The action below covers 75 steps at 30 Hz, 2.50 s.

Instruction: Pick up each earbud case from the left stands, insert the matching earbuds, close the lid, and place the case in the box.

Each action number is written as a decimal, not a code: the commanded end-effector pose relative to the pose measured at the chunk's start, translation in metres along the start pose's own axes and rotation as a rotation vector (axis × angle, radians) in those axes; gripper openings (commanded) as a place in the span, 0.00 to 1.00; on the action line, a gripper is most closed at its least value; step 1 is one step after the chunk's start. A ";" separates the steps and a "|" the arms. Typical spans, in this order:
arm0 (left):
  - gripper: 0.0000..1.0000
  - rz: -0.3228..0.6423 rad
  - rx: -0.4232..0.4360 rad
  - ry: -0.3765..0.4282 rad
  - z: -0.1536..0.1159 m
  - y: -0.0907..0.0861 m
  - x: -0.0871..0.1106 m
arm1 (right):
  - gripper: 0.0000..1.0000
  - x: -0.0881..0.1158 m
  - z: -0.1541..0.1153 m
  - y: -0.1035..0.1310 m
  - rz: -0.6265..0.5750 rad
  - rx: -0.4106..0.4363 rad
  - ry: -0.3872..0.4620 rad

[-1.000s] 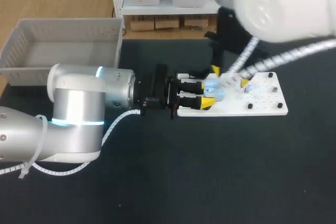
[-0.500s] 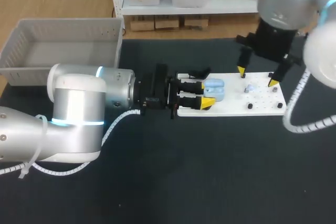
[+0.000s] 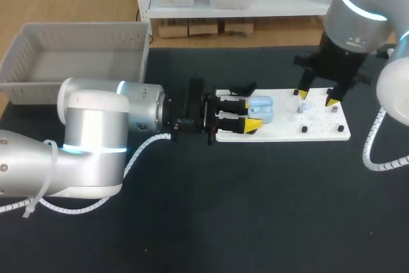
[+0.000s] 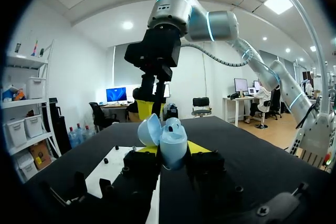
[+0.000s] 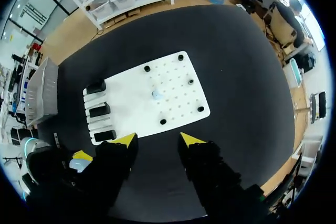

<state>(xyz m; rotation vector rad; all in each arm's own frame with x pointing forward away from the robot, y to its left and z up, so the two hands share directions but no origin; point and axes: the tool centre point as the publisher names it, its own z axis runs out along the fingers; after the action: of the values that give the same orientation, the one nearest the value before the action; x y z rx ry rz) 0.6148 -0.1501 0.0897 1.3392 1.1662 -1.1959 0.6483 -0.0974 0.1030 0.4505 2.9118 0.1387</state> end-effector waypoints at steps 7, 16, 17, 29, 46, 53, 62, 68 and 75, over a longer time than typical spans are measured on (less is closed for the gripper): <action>0.00 0.003 -0.008 -0.002 0.000 -0.002 0.001 | 0.57 -0.010 0.042 0.010 -0.079 0.011 0.015; 0.00 0.003 -0.008 -0.002 0.000 -0.002 0.001 | 0.53 -0.019 0.060 0.005 -0.103 -0.007 0.036; 0.00 0.003 -0.008 -0.002 0.000 -0.002 0.001 | 0.52 -0.021 0.061 0.005 -0.104 -0.008 0.035; 0.00 0.003 -0.008 -0.002 0.000 -0.002 0.001 | 0.46 -0.031 0.087 -0.001 -0.111 -0.006 0.063; 0.00 0.003 -0.008 -0.002 0.000 -0.002 0.001 | 0.35 -0.042 0.098 -0.003 -0.095 -0.027 0.091; 0.00 0.003 -0.008 -0.002 0.000 -0.002 0.001 | 0.32 -0.040 0.100 -0.002 -0.094 -0.033 0.097; 0.00 0.003 -0.008 -0.002 0.000 -0.002 0.001 | 0.25 -0.039 0.100 -0.001 -0.094 -0.034 0.100; 0.00 0.003 -0.008 -0.002 0.000 -0.002 0.001 | 0.18 -0.038 0.100 0.000 -0.097 -0.031 0.103; 0.00 0.003 -0.008 -0.002 0.000 -0.002 0.001 | 0.00 -0.036 0.100 0.001 -0.098 -0.026 0.104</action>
<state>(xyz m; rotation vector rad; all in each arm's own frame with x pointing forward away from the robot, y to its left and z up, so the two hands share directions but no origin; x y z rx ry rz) 0.6148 -0.1501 0.0897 1.3392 1.1663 -1.1959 0.7032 -0.1023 0.0112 0.3029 3.0228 0.1926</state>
